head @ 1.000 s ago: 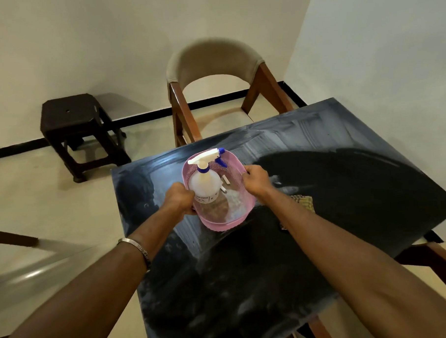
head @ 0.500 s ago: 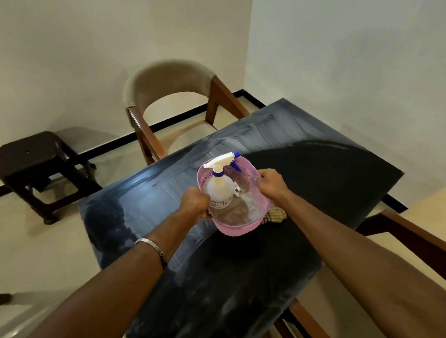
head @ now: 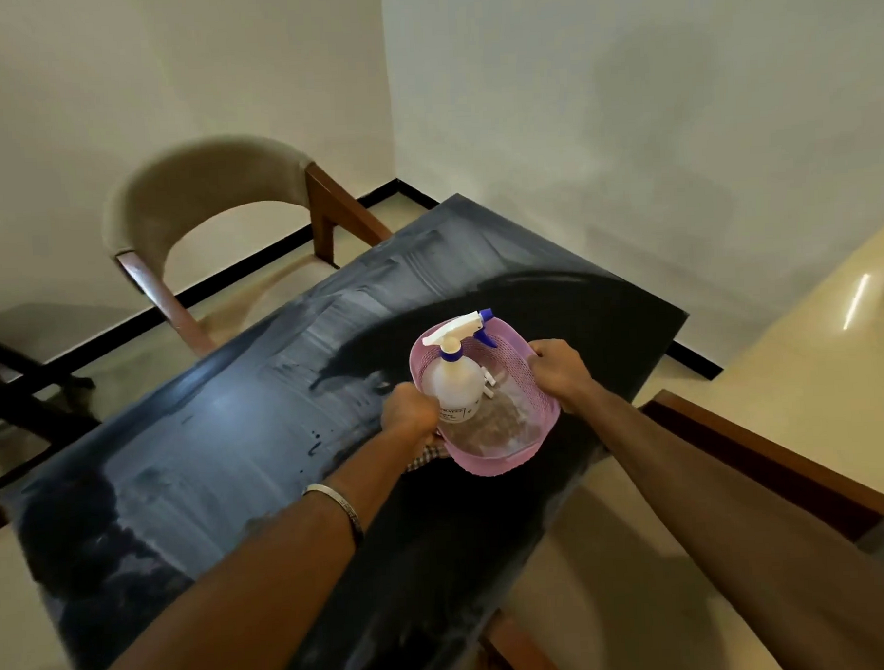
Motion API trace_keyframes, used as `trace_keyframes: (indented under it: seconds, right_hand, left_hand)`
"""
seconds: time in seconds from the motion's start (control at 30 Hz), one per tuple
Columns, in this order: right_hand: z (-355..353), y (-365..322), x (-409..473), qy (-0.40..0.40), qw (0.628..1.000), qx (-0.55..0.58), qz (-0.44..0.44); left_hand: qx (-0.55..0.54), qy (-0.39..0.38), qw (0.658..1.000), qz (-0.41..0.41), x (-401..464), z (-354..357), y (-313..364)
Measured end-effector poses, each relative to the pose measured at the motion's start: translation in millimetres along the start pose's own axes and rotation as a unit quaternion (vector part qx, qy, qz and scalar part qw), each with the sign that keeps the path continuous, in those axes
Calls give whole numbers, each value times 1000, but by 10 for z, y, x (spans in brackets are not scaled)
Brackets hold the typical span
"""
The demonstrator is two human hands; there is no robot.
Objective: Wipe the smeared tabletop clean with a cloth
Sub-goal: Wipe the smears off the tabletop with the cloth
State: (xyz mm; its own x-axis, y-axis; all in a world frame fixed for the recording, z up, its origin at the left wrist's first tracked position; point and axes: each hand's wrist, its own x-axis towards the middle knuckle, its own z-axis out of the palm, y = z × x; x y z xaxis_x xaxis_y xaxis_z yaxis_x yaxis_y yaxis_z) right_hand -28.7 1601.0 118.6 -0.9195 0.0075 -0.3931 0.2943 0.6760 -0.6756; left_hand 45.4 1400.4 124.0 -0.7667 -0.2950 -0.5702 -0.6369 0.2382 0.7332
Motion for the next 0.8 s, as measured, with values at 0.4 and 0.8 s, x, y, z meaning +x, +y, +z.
trace_keyframes:
  seconds: [0.4,0.8]
  right_hand:
    - [-617,750,390,6,1000,7,11]
    - [-639,1078,608,-1,1000,23,-13]
  left_hand:
    - [-20,-36,996,-78,113,1109,283]
    - [0,-18,996,-88,222,1460,213]
